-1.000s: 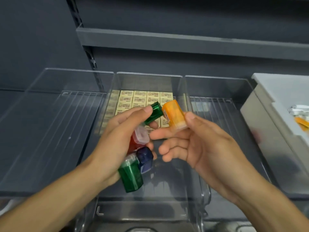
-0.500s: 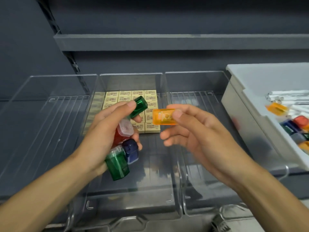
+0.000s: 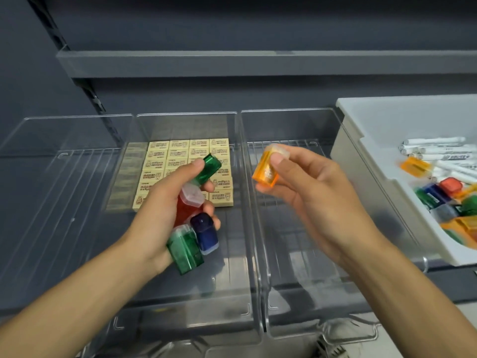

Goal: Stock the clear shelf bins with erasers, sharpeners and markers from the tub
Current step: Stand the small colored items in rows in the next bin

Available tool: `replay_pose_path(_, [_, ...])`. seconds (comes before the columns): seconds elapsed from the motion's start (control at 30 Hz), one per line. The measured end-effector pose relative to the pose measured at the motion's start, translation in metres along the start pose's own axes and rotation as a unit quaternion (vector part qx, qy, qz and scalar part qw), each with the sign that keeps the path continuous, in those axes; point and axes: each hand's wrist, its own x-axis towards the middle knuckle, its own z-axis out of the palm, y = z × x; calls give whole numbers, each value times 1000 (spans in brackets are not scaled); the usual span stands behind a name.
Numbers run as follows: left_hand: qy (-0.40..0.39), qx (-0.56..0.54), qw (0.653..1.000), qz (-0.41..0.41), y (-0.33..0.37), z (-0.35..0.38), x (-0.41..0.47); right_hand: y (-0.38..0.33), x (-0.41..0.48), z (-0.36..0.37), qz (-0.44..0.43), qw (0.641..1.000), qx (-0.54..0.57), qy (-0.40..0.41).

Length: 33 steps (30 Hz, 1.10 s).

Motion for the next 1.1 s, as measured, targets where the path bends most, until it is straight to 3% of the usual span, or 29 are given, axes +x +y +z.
replay_pose_path(0.17, [24, -40, 999, -24, 6, -6, 6, 7, 36, -2, -16, 991, -115, 70])
replay_pose_path(0.43, [28, -23, 999, -21, 11, -6, 10, 51, 117, -26, -35, 922, -360, 135])
replay_pose_path(0.83, [29, -9, 999, -25, 10, -6, 13, 72, 142, -9, -148, 893, -402, 141])
replay_pose_path(0.97, [32, -2, 999, -28, 7, -7, 14, 73, 147, -9, -149, 873, -440, 152])
replay_pose_path(1.1, [34, 0, 999, -23, 6, -6, 14, 74, 143, -7, -120, 884, -425, 154])
